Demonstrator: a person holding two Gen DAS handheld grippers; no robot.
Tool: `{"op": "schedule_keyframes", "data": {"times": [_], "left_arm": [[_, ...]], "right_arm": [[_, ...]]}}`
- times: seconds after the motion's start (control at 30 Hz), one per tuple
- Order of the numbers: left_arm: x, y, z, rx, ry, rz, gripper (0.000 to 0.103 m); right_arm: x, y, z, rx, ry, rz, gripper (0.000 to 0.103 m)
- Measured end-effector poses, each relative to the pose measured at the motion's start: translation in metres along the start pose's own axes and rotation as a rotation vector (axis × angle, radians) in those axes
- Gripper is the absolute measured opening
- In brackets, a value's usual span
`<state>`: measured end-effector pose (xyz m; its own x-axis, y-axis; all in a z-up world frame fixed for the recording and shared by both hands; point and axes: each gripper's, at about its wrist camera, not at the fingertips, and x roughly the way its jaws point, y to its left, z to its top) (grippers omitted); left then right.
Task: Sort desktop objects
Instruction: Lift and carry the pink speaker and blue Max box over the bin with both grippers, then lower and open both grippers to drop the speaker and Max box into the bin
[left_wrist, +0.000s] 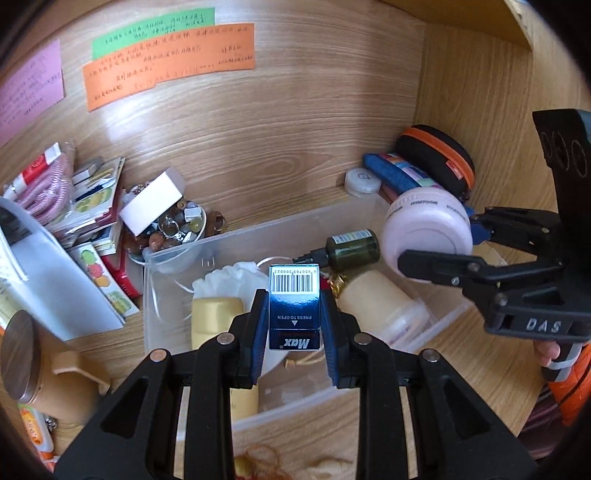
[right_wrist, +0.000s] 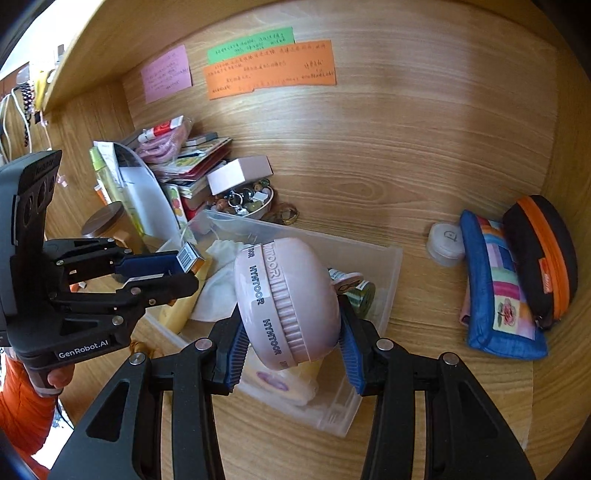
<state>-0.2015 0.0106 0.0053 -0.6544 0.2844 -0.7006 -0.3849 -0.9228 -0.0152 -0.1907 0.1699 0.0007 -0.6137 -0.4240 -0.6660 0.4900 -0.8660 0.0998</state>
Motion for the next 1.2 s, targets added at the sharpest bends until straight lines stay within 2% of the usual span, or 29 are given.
{"op": "schedule_keyframes", "data": {"times": [0.47,0.57,0.7,1.2], "left_arm": [[0.057,0.026,0.022,-0.059,0.096,0.027,0.026],[0.064,0.029,0.025,-0.065,0.096,0.072,0.026],[0.076,0.03,0.025,-0.061,0.11,0.078,0.026],[0.077,0.034,0.026,-0.076,0.117,0.073,0.026]], "right_arm": [[0.045,-0.008,0.014,-0.048,0.071,-0.013,0.041],[0.052,-0.006,0.016,-0.064,0.081,-0.016,0.041],[0.062,-0.004,0.019,-0.078,0.096,-0.014,0.041],[0.088,0.01,0.023,-0.144,0.171,-0.018,0.041]]}}
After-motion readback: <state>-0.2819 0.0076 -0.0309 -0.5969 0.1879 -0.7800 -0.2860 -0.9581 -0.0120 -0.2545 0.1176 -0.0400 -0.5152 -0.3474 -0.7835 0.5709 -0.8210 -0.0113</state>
